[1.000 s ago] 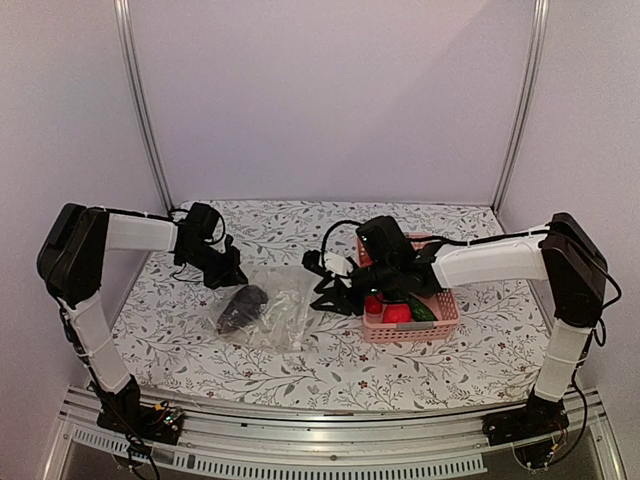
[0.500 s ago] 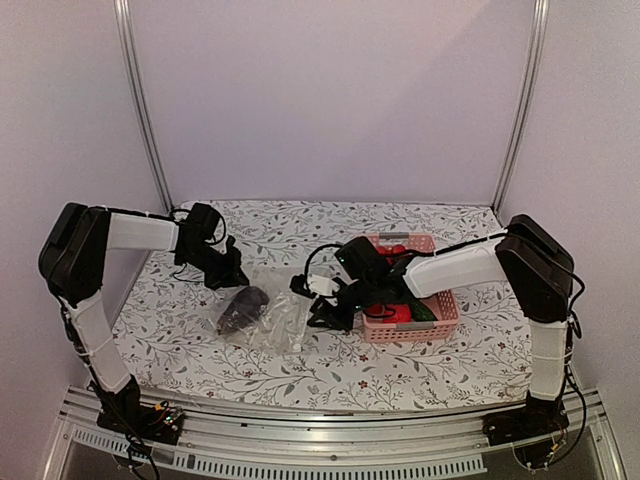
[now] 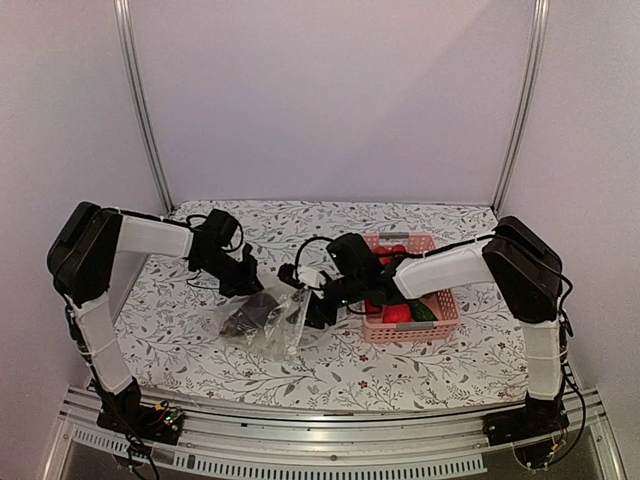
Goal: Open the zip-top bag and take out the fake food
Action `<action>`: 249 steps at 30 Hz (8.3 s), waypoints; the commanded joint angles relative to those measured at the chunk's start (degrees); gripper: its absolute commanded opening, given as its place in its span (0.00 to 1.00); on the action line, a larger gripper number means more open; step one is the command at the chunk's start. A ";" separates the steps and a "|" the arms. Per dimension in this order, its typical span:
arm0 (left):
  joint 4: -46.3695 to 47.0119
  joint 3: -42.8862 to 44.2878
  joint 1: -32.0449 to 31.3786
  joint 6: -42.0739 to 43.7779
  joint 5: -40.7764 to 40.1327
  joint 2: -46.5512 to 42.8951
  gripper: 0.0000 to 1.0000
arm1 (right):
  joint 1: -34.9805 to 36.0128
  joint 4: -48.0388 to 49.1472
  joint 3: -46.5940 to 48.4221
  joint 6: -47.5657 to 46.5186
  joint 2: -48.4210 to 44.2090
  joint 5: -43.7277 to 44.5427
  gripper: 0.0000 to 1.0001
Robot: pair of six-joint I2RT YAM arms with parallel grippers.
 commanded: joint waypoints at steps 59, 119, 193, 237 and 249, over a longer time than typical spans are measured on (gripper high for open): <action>-6.09 2.26 5.30 5.11 -10.63 -4.78 0.00 | 4.20 -11.08 -4.39 -3.49 -11.38 10.29 0.53; -3.01 1.33 8.44 -2.06 -5.75 -3.24 0.00 | -22.34 -20.77 -36.13 28.39 -45.96 22.39 0.88; -2.62 -16.47 -0.93 -3.91 -6.69 -22.49 0.83 | 5.04 -32.27 12.90 17.00 4.66 4.50 0.81; -0.42 -8.31 -2.64 2.81 -33.83 -29.05 1.00 | -41.09 -15.61 -32.02 30.30 -55.31 -4.77 0.99; 0.99 -12.62 -2.49 4.63 -35.94 -33.37 1.00 | -44.05 -12.59 -37.56 30.67 -58.06 -6.19 0.99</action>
